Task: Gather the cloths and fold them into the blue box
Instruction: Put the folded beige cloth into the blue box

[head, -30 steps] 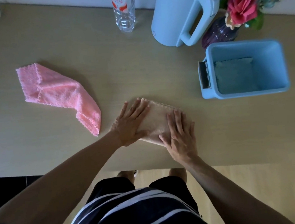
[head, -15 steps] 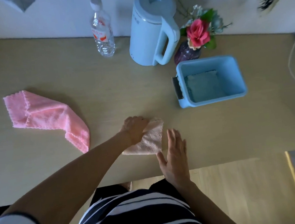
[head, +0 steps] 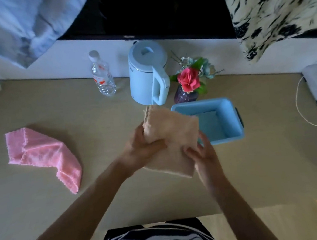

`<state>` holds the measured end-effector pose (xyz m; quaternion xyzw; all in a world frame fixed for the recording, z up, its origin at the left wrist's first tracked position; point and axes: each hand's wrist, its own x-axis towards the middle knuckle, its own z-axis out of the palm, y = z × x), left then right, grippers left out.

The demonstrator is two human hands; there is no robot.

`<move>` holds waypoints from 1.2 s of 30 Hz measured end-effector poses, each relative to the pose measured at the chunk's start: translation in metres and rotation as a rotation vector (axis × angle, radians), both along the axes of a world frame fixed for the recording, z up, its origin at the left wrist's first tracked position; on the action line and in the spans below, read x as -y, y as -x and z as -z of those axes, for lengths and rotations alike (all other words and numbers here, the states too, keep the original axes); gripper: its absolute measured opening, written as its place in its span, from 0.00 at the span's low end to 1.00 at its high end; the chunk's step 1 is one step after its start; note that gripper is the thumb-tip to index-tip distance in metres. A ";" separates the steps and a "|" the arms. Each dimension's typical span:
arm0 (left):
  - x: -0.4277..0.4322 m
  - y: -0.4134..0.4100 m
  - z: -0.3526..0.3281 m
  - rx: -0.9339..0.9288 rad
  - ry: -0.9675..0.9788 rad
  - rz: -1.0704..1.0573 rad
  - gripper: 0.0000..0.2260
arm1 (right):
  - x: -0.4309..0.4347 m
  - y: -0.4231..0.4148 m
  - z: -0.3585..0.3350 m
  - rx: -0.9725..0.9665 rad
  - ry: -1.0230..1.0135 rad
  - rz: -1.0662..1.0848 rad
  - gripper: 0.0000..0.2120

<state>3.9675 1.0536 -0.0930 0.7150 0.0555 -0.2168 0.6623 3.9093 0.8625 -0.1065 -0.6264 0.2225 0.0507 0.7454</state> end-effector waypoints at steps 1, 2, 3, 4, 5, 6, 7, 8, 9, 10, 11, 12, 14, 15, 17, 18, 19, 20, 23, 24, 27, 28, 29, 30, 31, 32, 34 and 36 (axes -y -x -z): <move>0.015 -0.003 -0.004 0.034 0.044 -0.017 0.22 | 0.015 -0.010 -0.007 0.014 -0.025 0.029 0.39; 0.029 -0.007 -0.008 0.076 0.043 -0.024 0.20 | 0.029 -0.018 -0.014 0.030 -0.003 0.053 0.36; 0.044 -0.011 -0.013 0.110 0.032 -0.033 0.20 | 0.046 -0.024 -0.018 0.039 0.050 0.066 0.34; 0.058 -0.015 -0.012 0.129 0.003 -0.049 0.21 | 0.063 -0.028 -0.021 0.051 0.120 0.057 0.33; 0.070 -0.019 -0.011 0.135 -0.018 -0.066 0.23 | 0.079 -0.032 -0.024 0.070 0.196 0.027 0.33; 0.082 -0.023 -0.007 0.137 -0.051 -0.083 0.26 | 0.093 -0.035 -0.028 0.099 0.277 -0.017 0.32; 0.095 -0.027 -0.004 0.149 -0.083 -0.109 0.29 | 0.107 -0.040 -0.030 0.136 0.353 -0.068 0.30; 0.108 -0.031 0.000 0.174 -0.116 -0.133 0.33 | 0.120 -0.047 -0.030 0.170 0.427 -0.125 0.29; 0.120 -0.035 0.003 0.199 -0.148 -0.152 0.35 | 0.133 -0.055 -0.027 0.191 0.506 -0.186 0.26; 0.131 -0.038 0.006 0.216 -0.186 -0.166 0.34 | 0.144 -0.063 -0.023 0.195 0.592 -0.254 0.24; 0.140 -0.041 0.008 0.234 -0.230 -0.169 0.32 | 0.154 -0.072 -0.019 0.190 0.687 -0.315 0.22; 0.149 -0.045 0.012 0.254 -0.278 -0.156 0.29 | 0.164 -0.080 -0.014 0.180 0.784 -0.371 0.21; 0.164 -0.052 0.025 0.278 -0.364 -0.092 0.20 | 0.179 -0.094 -0.003 0.125 0.975 -0.475 0.18; 0.169 -0.055 0.034 0.260 -0.394 -0.047 0.18 | 0.184 -0.101 0.001 0.082 1.053 -0.526 0.17; 0.179 -0.062 0.053 0.177 -0.451 0.049 0.19 | 0.187 -0.117 0.009 0.007 1.175 -0.625 0.14; 0.183 -0.066 0.062 0.140 -0.488 0.099 0.21 | 0.187 -0.123 0.014 -0.022 1.246 -0.686 0.13; 0.186 -0.070 0.070 0.122 -0.532 0.155 0.24 | 0.186 -0.128 0.019 -0.050 1.318 -0.754 0.14; 0.189 -0.073 0.076 0.114 -0.578 0.211 0.27 | 0.183 -0.132 0.024 -0.086 1.375 -0.821 0.15; 0.197 -0.082 0.092 0.099 -0.678 0.325 0.33 | 0.172 -0.134 0.035 -0.183 1.422 -0.933 0.25; 0.199 -0.084 0.095 0.085 -0.692 0.342 0.33 | 0.169 -0.133 0.037 -0.191 1.422 -0.935 0.29; 0.205 -0.086 0.106 0.067 -0.735 0.385 0.34 | 0.166 -0.130 0.051 -0.174 1.430 -0.905 0.26; 0.206 -0.086 0.108 0.067 -0.751 0.404 0.34 | 0.165 -0.128 0.054 -0.163 1.439 -0.899 0.23; 0.207 -0.086 0.111 0.069 -0.762 0.423 0.35 | 0.163 -0.126 0.057 -0.154 1.458 -0.897 0.20; 0.207 -0.086 0.112 0.065 -0.768 0.443 0.35 | 0.161 -0.125 0.060 -0.149 1.481 -0.887 0.18; 0.206 -0.085 0.113 0.066 -0.776 0.457 0.34 | 0.160 -0.125 0.062 -0.136 1.527 -0.875 0.18; 0.204 -0.084 0.113 0.077 -0.794 0.457 0.33 | 0.158 -0.125 0.063 -0.126 1.569 -0.853 0.19; 0.202 -0.082 0.109 0.156 -0.874 0.425 0.31 | 0.156 -0.127 0.060 -0.049 1.694 -0.829 0.22; 0.202 -0.081 0.107 0.313 -0.964 0.449 0.31 | 0.156 -0.131 0.056 0.027 1.812 -0.915 0.19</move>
